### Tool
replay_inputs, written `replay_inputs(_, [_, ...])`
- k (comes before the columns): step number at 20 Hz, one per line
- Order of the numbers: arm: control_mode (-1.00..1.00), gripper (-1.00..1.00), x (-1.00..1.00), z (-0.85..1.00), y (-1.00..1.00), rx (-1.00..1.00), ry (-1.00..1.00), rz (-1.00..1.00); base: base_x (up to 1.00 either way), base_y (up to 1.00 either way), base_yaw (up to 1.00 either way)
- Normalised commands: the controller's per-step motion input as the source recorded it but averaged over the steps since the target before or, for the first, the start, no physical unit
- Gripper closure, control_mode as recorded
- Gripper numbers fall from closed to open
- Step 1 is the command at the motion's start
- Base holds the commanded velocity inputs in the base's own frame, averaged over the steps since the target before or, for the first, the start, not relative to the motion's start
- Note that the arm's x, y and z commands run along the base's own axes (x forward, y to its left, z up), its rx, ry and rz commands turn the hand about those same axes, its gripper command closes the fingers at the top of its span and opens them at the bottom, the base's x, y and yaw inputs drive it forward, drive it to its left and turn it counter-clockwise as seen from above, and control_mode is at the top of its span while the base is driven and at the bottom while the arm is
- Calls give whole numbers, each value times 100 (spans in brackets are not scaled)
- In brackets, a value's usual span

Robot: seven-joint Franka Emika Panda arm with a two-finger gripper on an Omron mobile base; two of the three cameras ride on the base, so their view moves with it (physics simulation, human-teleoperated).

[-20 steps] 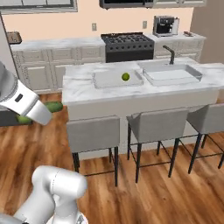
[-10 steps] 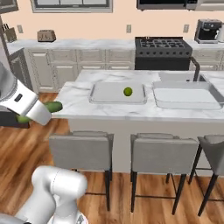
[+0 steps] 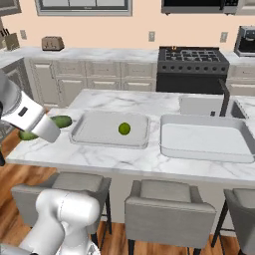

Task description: Place the cold items (cucumber and lime) from the fridge in one tupperware on the dining counter. Place the warm items (hot dog and kebab skewer) in the stove area in another tupperware.

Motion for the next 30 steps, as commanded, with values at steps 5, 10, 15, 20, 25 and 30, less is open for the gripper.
replay_inputs(5, [-100,100,20,0,-6,4,6,0,80,-28,0])
replay_inputs(10, [-100,100,100,-12,-15,3,44,38,0,0,0])
replay_inputs(15, [-100,100,92,-44,-11,-1,29,89,0,0,0])
replay_inputs(20, [-100,100,63,-61,-21,-3,16,89,0,0,0])
replay_inputs(25, [-100,100,43,-43,-31,0,-14,59,0,0,0])
replay_inputs(30, [-100,100,41,-25,-14,0,-22,24,0,0,0])
